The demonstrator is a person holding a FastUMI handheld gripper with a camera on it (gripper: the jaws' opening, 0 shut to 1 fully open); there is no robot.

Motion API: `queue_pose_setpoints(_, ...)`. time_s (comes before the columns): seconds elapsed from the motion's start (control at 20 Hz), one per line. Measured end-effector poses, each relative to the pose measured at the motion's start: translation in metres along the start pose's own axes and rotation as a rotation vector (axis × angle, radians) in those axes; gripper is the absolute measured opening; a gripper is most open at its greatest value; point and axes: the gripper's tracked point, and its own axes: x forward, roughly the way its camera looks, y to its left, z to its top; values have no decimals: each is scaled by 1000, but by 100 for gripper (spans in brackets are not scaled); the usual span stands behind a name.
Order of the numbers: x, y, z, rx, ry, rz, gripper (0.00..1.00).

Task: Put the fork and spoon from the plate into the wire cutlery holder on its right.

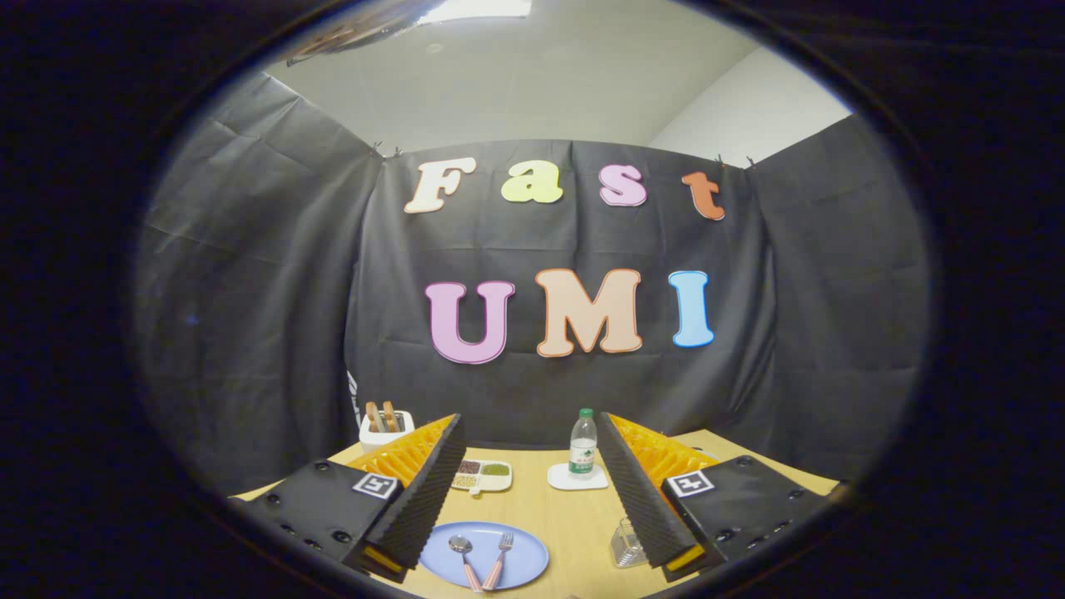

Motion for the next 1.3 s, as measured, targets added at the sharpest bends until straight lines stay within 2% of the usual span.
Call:
queue_pose_setpoints(0.65, 15, 10, -16, -42, 89, 107, 100)
queue_pose_setpoints(0.85, 27, 18, -42, -49, 187, 165, 100)
queue_pose_setpoints(1.05, 41, 16, -67, -52, 267, 163, 100)
queue_pose_setpoints(1.3, 56, 24, -121, -63, 422, 204, 100)
